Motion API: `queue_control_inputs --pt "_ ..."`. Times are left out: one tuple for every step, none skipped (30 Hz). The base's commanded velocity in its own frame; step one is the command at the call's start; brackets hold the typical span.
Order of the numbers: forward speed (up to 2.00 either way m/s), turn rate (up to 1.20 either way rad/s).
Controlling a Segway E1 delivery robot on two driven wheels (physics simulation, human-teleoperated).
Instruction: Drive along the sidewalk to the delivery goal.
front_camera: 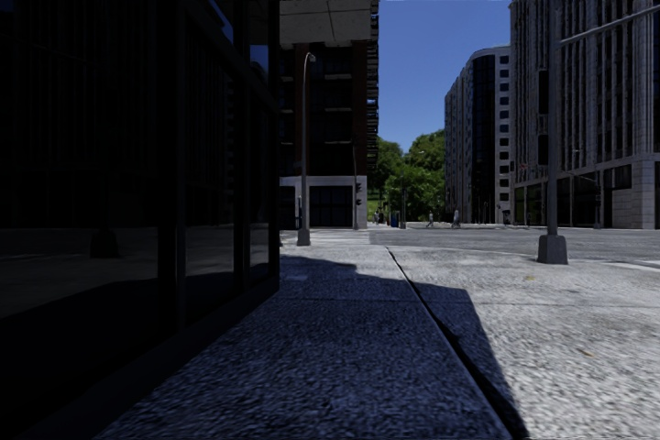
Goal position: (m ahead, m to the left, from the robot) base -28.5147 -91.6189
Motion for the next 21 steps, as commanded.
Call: queue_control_inputs --pt "2.00 -0.27" --pt "2.00 -0.27" --pt "2.00 -0.28" --pt "2.00 -0.31" --pt "2.00 -0.34" --pt "2.00 -0.34" --pt "2.00 -0.34" --pt "2.00 -0.35" --pt "2.00 -0.35" --pt "1.96 -0.35" --pt "1.96 -0.35" --pt "1.94 -0.35" --pt "1.91 -0.35" --pt "1.84 -0.35" --pt "1.84 -0.35" --pt "1.76 -0.38" --pt "1.68 -0.42" --pt "1.60 -0.46" --pt "1.55 -0.48" --pt "1.55 -0.48" --pt "1.53 -0.49"
